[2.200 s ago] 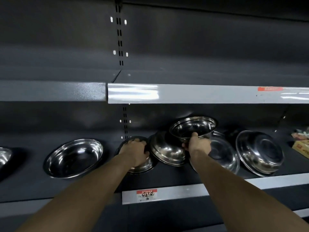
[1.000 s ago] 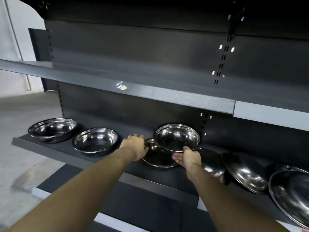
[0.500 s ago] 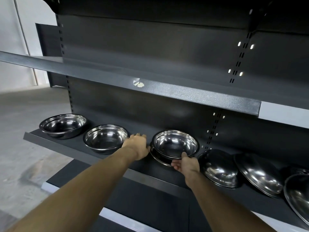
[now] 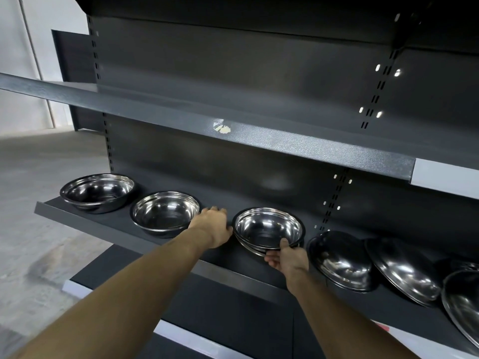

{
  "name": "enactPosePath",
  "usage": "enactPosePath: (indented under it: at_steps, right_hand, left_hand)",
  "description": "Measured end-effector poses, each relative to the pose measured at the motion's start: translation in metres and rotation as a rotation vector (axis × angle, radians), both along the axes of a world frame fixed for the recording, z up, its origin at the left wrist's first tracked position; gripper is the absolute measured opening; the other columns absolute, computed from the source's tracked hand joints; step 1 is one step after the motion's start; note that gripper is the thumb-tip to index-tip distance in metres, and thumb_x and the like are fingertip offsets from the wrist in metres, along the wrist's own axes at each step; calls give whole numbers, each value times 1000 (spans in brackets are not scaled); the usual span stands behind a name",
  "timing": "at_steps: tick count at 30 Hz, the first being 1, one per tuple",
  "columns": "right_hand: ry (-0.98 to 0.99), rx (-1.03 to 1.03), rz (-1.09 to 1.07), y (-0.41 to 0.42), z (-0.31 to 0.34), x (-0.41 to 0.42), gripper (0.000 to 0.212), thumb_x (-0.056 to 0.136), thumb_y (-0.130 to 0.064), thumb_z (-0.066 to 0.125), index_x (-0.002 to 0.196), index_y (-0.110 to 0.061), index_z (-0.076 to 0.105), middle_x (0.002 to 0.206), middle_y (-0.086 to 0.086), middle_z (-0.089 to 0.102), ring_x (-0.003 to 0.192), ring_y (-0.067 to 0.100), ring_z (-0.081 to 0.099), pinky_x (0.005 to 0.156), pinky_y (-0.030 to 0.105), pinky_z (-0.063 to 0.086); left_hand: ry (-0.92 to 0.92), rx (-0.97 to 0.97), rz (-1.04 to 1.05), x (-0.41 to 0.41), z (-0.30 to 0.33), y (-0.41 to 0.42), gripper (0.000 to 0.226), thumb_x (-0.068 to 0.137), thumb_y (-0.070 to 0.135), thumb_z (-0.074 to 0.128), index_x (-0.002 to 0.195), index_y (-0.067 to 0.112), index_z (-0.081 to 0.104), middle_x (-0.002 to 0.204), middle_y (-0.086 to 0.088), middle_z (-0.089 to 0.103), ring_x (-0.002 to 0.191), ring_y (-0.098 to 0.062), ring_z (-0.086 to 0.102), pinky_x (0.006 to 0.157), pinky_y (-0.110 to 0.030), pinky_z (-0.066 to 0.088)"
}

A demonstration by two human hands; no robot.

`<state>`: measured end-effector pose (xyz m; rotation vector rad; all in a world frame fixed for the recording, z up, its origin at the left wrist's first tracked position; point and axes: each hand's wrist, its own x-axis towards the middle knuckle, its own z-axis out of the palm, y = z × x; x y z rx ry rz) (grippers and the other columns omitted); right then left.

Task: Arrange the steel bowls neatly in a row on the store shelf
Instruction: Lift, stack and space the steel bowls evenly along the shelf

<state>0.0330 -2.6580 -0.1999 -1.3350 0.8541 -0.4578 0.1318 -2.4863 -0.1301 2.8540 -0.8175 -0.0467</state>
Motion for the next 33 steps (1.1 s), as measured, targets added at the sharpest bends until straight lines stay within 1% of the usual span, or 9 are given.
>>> enactPosePath:
  at_steps: [4,8,11,17,20,25,27,31,33]
  right_hand:
    - [13,-27,-33,-2,-1,-1,41,104,-23,52,99,16,64,63,15,68,46,19,66,39,22,51]
    - [42,-54,-63,-5,-3,-4,38,100,-22,59,112,14,59,70,18,70,50,21,65,42,23,51]
    - [90,-102,-46,-6,-2,-6,38,97,-20,65,115,12,59,74,19,71,50,19,63,42,23,51]
    - [197,-267,-16,-15,-3,-15,27,100,-21,56,98,4,67,65,10,69,38,14,56,36,20,44]
    - [203,-300,-23,-23,-3,-22,22,101,-18,54,87,-3,63,67,12,68,40,16,55,34,20,41]
    - [172,-296,-77,-45,2,-44,8,101,-17,51,105,-10,51,92,23,72,42,14,55,30,15,37]
    - [182,-286,-99,-59,4,-58,16,101,-19,52,112,-8,53,100,24,73,45,15,56,31,16,39]
    - [209,-265,-149,-93,5,-92,25,100,-21,53,119,-6,56,89,16,73,48,18,59,34,19,44]
    - [228,-273,-176,-113,6,-110,24,99,-19,54,118,-5,58,93,16,73,46,18,59,36,21,46]
  left_hand:
    - [3,-4,-1,2,-1,1,59,97,40,48,147,10,38,149,-11,42,138,-30,39,111,-41,36]
    - [-3,0,-8,2,-2,-3,56,96,40,48,143,10,41,146,-11,45,136,-31,41,110,-42,37]
    - [0,-6,-19,1,-4,-8,54,96,40,48,141,10,43,145,-12,46,135,-31,41,109,-42,38]
    - [5,-29,-65,-4,-9,-24,47,97,40,46,135,13,48,139,-10,49,131,-30,45,106,-41,39]
    - [11,-37,-92,-8,-10,-38,44,96,39,47,132,14,51,135,-8,52,128,-29,46,104,-41,41]
    - [17,-42,-149,-24,-9,-74,44,94,39,50,130,16,54,136,-7,54,126,-29,49,101,-41,45]
    - [13,-41,-181,-33,-8,-92,43,93,39,50,129,15,56,137,-8,56,127,-29,51,102,-39,45]
    - [22,-37,-261,-60,-9,-132,43,95,37,46,129,13,56,138,-8,56,127,-29,51,102,-39,45]
    - [30,-35,-302,-75,-11,-152,42,95,38,47,128,13,55,136,-9,56,126,-29,51,100,-39,45]
